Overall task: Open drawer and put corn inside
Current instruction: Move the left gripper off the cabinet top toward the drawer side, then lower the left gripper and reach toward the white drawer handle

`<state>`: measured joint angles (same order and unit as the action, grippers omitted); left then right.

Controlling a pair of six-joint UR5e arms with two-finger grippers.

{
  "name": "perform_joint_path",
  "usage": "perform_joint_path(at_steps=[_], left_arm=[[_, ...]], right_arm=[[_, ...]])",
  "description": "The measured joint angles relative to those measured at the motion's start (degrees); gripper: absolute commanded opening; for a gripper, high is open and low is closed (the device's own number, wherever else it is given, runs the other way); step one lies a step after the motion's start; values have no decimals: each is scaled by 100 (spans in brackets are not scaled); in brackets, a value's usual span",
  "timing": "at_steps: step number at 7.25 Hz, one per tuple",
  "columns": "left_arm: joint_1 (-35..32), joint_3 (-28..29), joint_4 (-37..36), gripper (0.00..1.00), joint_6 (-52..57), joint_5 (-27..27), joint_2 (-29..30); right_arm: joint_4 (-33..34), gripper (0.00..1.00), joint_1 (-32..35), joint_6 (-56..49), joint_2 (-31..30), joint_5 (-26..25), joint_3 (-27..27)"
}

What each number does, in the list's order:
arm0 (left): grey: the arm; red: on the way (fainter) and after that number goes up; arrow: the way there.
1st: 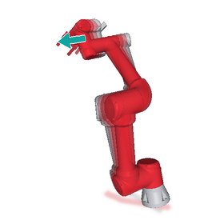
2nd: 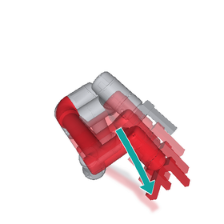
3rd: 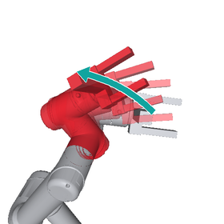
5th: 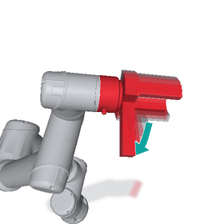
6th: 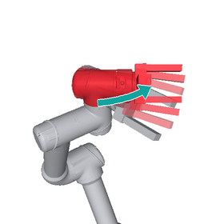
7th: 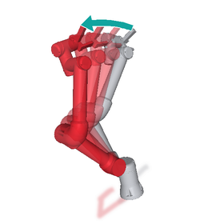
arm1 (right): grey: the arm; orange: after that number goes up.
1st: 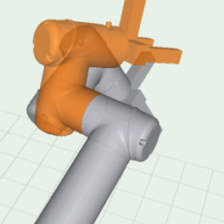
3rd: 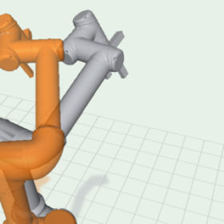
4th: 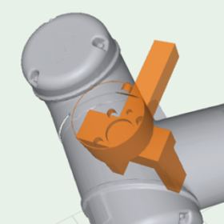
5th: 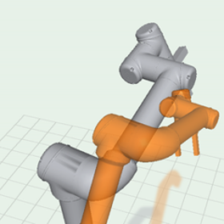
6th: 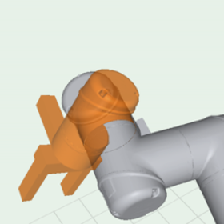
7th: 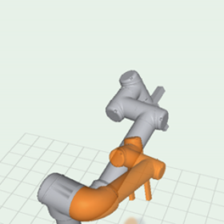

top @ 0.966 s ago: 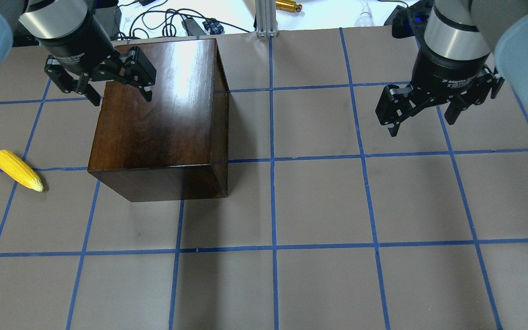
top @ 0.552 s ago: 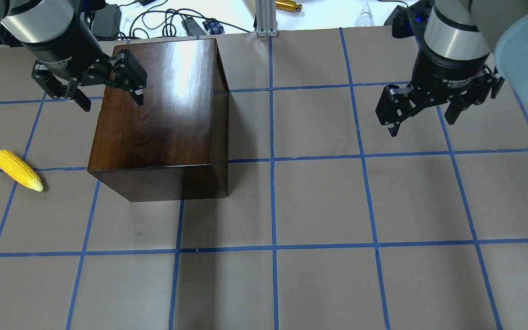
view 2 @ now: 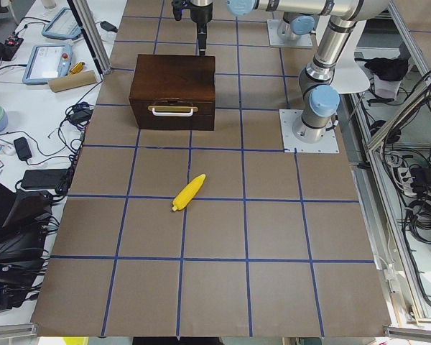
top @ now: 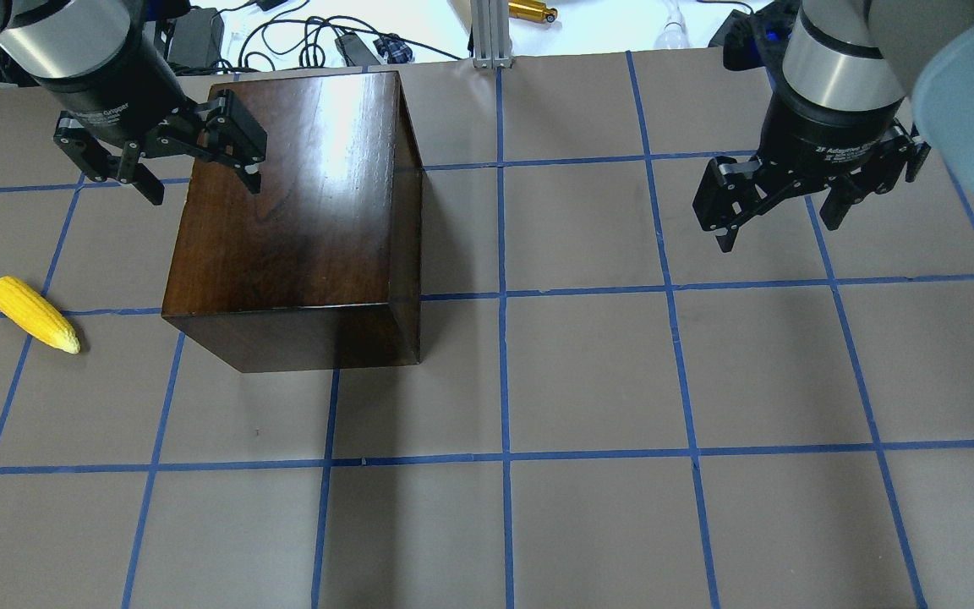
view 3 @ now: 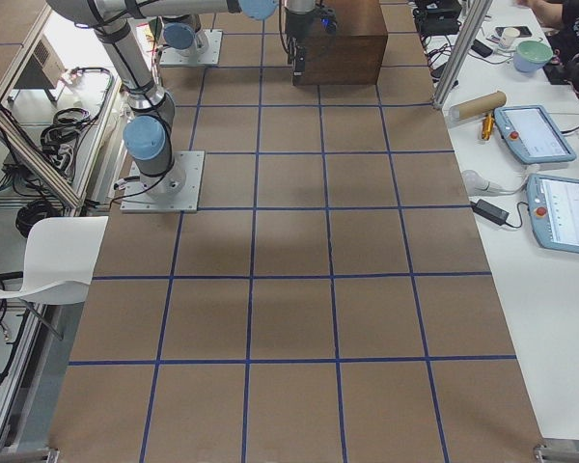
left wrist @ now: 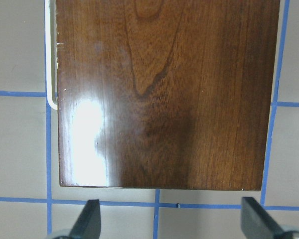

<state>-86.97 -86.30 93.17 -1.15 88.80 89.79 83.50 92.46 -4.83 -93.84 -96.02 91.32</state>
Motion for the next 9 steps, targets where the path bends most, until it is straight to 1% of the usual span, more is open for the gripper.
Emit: perform_joint_path(at_steps=[2, 3, 7, 9], left_arm=[[295, 16, -3, 100, 268, -62, 12], [557, 33, -6, 100, 512, -81, 21], [2045, 49, -15, 100, 1074, -39, 46], [2547, 31, -55, 100, 1247, -68, 189]], right_arm=[[0, 100, 0, 0, -2, 2, 0], [0, 100, 0, 0, -2, 4, 0], [0, 100, 0, 0, 1, 1, 0], [0, 100, 0, 0, 0, -1, 0]])
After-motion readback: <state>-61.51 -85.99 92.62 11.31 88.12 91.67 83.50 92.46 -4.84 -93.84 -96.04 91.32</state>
